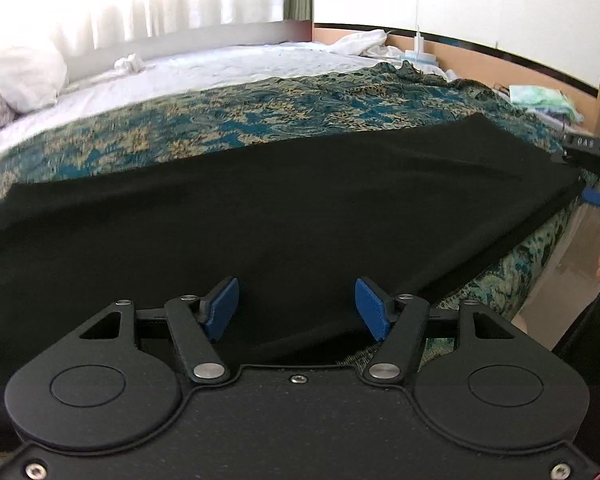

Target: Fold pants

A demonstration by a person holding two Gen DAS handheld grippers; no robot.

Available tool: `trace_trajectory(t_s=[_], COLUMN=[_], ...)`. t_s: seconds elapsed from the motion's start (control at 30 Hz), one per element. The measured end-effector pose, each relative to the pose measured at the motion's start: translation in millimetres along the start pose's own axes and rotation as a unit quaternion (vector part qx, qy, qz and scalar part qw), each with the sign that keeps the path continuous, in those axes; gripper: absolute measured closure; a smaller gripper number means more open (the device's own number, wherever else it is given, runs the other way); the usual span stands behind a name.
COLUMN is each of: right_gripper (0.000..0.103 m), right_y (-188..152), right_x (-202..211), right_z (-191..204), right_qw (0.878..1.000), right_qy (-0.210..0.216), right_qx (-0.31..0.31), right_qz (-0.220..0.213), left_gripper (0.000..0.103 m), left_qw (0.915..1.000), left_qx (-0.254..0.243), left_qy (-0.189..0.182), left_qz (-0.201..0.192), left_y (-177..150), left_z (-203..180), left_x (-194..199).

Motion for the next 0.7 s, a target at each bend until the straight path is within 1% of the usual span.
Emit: trace_trajectory(t_s=[0.1,0.23,0.27,0.3,0.37,0.4,0.43,0.47,0.53,0.6,0.7], right_gripper=[0.024,0.024,0.033,0.040,0.068,0.071,0.075,0.077,0.080,0.081,0.079], right_y=[-2,-4,-5,-4,-5,-5,-5,-5,-5,-4,-2], right_x=[-2,-7,-8,-7,-5,-3,-2,-2,-5,-10,-14], right_z=[-2,-9,-13,-19,-32,-39,-46,-53,-60,-61,-56], right_qw=[1.000,0.997,0.995,0.993,0.986,0.982,0.977,0.972,0.967,0.968,0.974], right_qy=[0.008,0.016,0.017,0.020,0.012,0.011,0.015,0.015,0.017,0.019,0.016], right_qx=[-0.019,-0.070,-0.090,-0.115,-0.161,-0.187,-0.213,-0.232,-0.252,-0.250,-0.225], right_qz=[0.012,0.031,0.033,0.033,0.030,0.027,0.022,0.019,0.024,0.029,0.033], left_gripper=[0.039,0.039,0.039,0.039,0.041,0.043,0.047,0.052,0.055,0.055,0.055], left_qw=[0.9999,1.0000,1.0000,0.9999,0.9996,0.9994,0.9992,0.9991,0.9988,0.9986,0.9991], left_qx=[0.013,0.005,0.008,0.012,0.024,0.032,0.036,0.039,0.043,0.042,0.027], left_qy=[-0.010,-0.003,-0.004,-0.006,-0.012,-0.014,-0.015,-0.016,-0.022,-0.029,-0.026], left_qz=[0.003,-0.002,-0.001,0.000,0.003,0.004,0.005,0.005,0.000,-0.010,-0.018], left_y=[-1,-1,-1,0,1,3,4,6,11,18,23], left_z=[4,5,6,7,10,12,14,15,18,17,13], left_x=[0,0,0,1,3,5,5,7,10,12,10])
Point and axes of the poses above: each gripper's, at about its wrist camera, not at the fingertips, and x roughly against the way its jaws point, z to its left, y to its top, the point moved 10 cm from there along -x, roughly the way its jaws point, and after that the axes turned 1 degree about y, right-handed, at the moved point
